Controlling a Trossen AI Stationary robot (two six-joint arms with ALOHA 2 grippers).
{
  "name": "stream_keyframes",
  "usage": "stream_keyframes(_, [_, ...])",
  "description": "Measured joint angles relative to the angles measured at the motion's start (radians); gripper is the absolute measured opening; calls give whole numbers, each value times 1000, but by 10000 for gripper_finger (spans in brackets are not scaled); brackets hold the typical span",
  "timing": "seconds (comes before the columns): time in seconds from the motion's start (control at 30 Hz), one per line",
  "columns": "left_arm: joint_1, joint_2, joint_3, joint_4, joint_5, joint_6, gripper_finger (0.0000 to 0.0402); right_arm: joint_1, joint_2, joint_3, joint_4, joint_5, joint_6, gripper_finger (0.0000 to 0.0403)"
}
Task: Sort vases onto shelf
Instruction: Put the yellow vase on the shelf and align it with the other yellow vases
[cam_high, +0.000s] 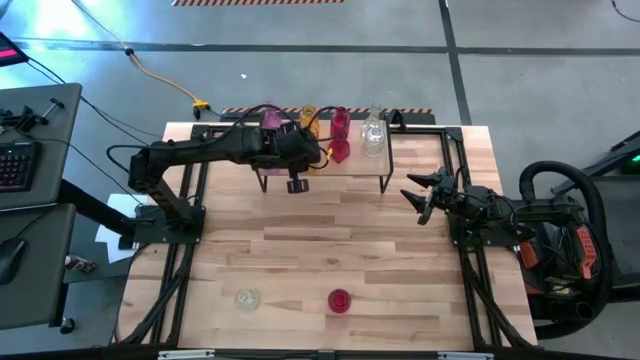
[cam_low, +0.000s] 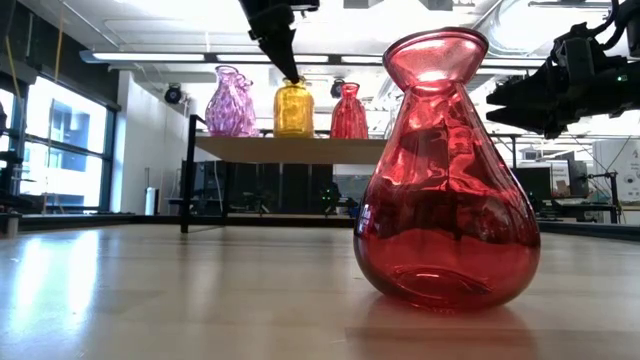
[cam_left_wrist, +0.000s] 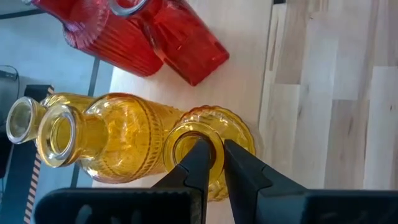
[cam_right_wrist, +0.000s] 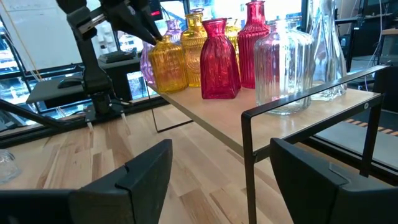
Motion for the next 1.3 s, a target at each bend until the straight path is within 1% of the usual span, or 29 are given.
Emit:
stream_keyframes(0.2, [8, 0, 0, -2, 5, 5, 33, 0, 0, 0, 0, 0, 0, 254])
stream_keyframes(0.93, [19, 0, 0, 13, 44, 18, 35, 0, 0, 0, 0, 1, 0, 254])
stream_keyframes(1.3, [19, 1, 0, 11, 31, 43, 35, 0, 0, 0, 0, 1, 0, 254])
